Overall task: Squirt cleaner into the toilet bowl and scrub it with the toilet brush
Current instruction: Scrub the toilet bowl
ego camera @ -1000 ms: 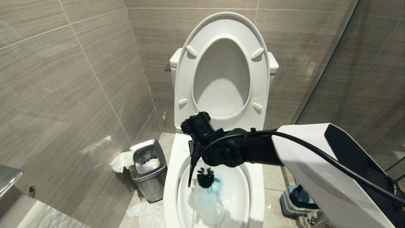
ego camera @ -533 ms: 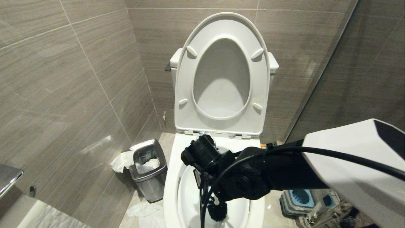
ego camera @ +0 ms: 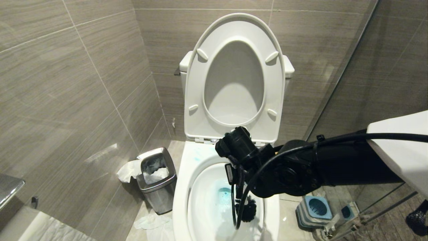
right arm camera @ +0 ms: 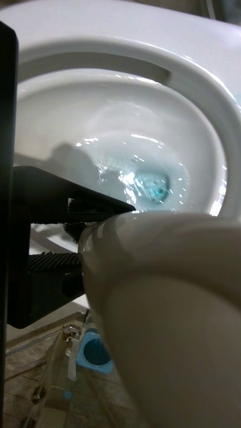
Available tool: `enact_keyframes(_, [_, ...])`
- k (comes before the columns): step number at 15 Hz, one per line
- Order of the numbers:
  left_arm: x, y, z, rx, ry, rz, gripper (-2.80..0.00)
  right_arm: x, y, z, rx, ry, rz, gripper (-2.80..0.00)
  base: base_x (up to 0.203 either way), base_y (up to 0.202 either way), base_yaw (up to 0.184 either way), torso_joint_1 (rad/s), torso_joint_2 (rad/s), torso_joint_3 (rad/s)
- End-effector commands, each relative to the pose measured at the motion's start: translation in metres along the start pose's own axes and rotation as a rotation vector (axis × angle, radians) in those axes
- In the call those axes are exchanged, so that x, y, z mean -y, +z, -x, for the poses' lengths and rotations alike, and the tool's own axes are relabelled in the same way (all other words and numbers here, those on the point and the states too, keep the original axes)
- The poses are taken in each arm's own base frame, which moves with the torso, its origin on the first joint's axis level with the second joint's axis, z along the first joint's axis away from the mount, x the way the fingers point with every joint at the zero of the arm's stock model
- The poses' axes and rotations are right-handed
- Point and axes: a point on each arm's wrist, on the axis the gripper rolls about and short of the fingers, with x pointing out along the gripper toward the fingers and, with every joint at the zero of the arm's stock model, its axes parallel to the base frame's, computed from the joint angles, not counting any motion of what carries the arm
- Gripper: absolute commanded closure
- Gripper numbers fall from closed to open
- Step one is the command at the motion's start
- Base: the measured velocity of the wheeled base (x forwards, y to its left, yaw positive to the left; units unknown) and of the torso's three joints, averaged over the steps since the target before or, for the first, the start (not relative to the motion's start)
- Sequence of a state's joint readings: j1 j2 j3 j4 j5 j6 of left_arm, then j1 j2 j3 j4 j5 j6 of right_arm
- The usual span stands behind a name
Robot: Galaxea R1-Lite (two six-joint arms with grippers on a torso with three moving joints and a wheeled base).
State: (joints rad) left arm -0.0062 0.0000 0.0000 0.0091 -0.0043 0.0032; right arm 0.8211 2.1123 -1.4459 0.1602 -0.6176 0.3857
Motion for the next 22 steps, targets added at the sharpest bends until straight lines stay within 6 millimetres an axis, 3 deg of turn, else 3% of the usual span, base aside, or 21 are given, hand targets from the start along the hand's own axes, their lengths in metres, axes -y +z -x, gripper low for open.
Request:
enact_keyframes(1, [0.0,-0.001,0.0,-0.004,0.0,0.0,0.0,0.004,0.013,-0.02,0.022,-0.046,-0.041,0.0,0.0,0.0,0.0,0.0,0.0,0.0])
enact_keyframes(7, [0.0,0.0,0.0,-0.003,0.0,0.0,0.0,-0.026,0.053,-0.069,0.147,-0.04,-0.099,0.0,0.0,0.0,0.0,0.0,0.0,0.0])
enact_keyframes(9, [0.0,-0.001,0.0,-0.005,0.0,0.0,0.0,-0.042,0.046,-0.079,0.152,-0.018,-0.07,0.0,0.0,0.0,0.0,0.0,0.0,0.0])
enact_keyframes(11, [0.0,0.0,0.0,-0.003,0.0,0.0,0.0,-0.061,0.038,-0.072,0.159,0.023,-0.065,0.0,0.0,0.0,0.0,0.0,0.0,0.0])
enact_keyframes(15, [0.0,0.0,0.0,-0.003,0.0,0.0,0.0,-0.083,0.027,-0.039,0.158,0.086,-0.043,0.0,0.0,0.0,0.0,0.0,0.0,0.0])
enact_keyframes(20, [0.0,0.0,0.0,-0.003,0.0,0.0,0.0,-0.09,-0.029,0.007,0.05,0.109,0.066,0.0,0.0,0.0,0.0,0.0,0.0,0.0])
enact_keyframes(22, [0.0,-0.001,0.0,-0.004,0.0,0.0,0.0,-0.081,-0.038,0.026,0.044,0.093,0.066,0.0,0.0,0.0,0.0,0.0,0.0,0.0])
